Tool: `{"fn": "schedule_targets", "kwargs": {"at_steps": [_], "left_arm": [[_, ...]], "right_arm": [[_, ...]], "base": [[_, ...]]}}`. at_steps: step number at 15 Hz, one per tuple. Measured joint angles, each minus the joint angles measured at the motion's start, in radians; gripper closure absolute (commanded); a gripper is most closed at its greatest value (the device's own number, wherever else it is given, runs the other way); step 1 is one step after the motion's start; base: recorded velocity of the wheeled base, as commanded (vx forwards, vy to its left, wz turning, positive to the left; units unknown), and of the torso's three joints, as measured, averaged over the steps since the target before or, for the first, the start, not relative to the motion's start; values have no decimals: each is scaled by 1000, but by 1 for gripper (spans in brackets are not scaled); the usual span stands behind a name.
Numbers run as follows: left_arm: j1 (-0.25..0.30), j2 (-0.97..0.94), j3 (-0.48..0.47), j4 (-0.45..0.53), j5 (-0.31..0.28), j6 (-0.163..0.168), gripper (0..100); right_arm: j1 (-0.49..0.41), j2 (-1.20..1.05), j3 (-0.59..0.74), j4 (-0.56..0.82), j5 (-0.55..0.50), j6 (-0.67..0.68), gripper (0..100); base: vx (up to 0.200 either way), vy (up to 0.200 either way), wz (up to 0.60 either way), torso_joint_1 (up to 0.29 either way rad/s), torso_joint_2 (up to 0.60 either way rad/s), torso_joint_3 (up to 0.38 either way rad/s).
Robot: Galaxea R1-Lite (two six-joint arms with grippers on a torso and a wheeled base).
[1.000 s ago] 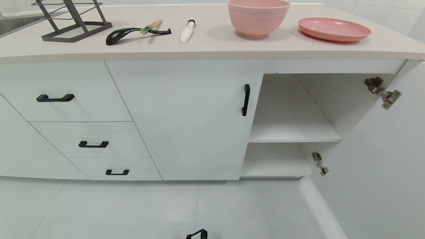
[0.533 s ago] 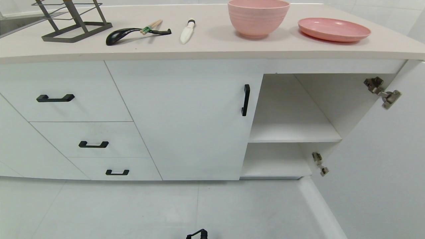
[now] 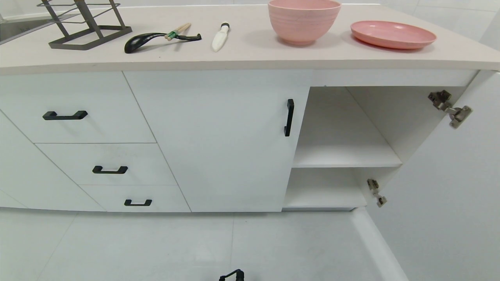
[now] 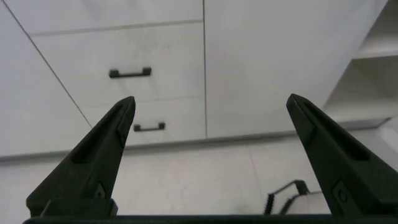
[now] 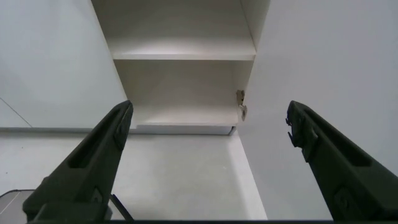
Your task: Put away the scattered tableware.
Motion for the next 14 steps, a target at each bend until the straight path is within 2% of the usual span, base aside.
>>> {"fn": "schedule_targets", "kwargs": {"at_steps": [1, 3, 5, 10, 14], "left_arm": [[0, 0, 1, 30, 13, 1, 0], [0, 0, 0, 162, 53, -34, 0], [-1, 0, 1, 131, 66, -46, 0], [-1, 0, 2, 134, 66, -58, 0], [-1, 0, 3, 134, 70, -73, 0]], "right_arm": [[0, 0, 0, 2, -5, 0, 0], [0, 0, 0, 4, -30, 1, 0], [0, 0, -1, 4, -37, 0, 0], [1, 0, 0, 3, -35, 3, 0], [1, 0, 0, 3, -35, 3, 0]], "base": [[0, 0, 0, 0, 0, 0], [0, 0, 0, 0, 0, 0], [0, 0, 0, 0, 0, 0], [0, 0, 0, 0, 0, 0], [0, -200, 0, 0, 0, 1]]}}
